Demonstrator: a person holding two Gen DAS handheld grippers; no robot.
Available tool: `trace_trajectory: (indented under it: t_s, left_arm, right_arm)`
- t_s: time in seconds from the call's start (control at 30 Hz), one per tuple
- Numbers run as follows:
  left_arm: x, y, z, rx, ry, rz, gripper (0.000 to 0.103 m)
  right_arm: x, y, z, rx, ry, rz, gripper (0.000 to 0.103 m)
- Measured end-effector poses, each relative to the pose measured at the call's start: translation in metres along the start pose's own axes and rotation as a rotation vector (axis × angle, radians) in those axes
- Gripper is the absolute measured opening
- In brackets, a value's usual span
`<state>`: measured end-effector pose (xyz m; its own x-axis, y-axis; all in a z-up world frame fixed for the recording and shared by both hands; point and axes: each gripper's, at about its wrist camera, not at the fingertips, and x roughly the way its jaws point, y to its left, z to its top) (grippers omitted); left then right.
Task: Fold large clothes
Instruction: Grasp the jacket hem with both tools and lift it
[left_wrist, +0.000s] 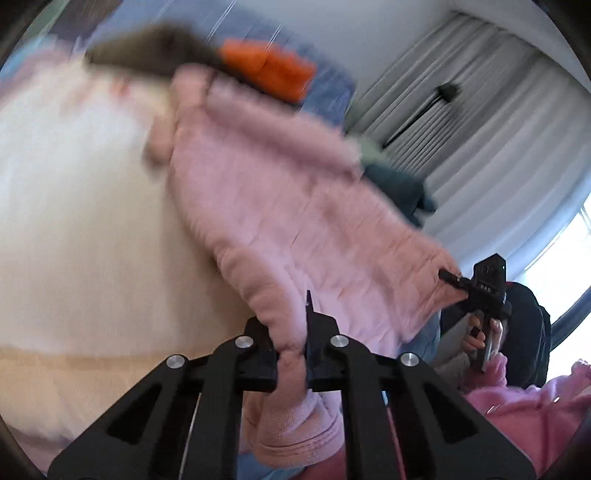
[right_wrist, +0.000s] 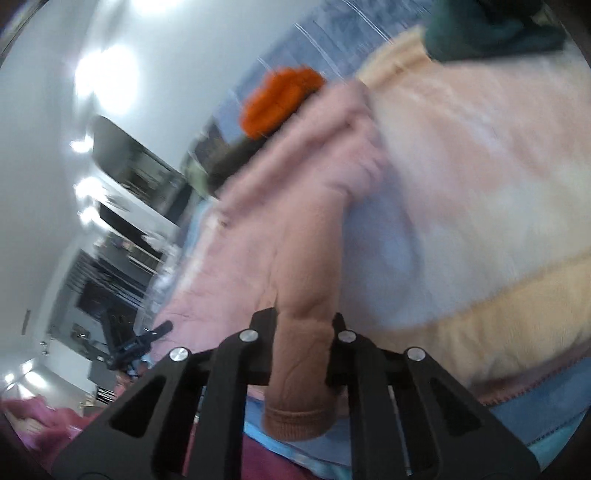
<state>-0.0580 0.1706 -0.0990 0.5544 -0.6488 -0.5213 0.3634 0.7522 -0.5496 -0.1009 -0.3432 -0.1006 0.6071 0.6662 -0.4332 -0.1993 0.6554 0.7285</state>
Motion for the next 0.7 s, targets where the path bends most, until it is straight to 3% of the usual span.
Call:
trace_trajectory:
  t_s: [0.17, 0.33, 0.43, 0.53, 0.7]
  left_arm:
    - [-0.038, -0.06, 0.046, 0.173, -0.174, 0.033, 0.009]
    - [-0.077, -0.085, 0.053, 0.222, -0.267, 0.019, 0.01]
    - [-0.107, -0.083, 0.051, 0.187, -0.33, -0.021, 0.013]
    - [-0.108, -0.07, 0.055, 0.118, -0.299, -0.021, 0.016]
    - [-0.06, -0.046, 0.075, 0.032, -0.189, 0.02, 0.017]
  right_arm:
    - [-0.032, 0.051, 0.034, -0.088, -0.157, 0.154, 0.01]
    - [-0.073, 0.089, 0.031, -0.189, -0.279, 0.219, 0.01]
    - [-0.098, 0.091, 0.025, -0.204, -0.34, 0.234, 0.011]
    - [-0.092, 0.076, 0.034, -0.15, -0.325, 0.178, 0.011]
    - [-0.038, 0.033, 0.068, 0.028, -0.25, 0.164, 0.011]
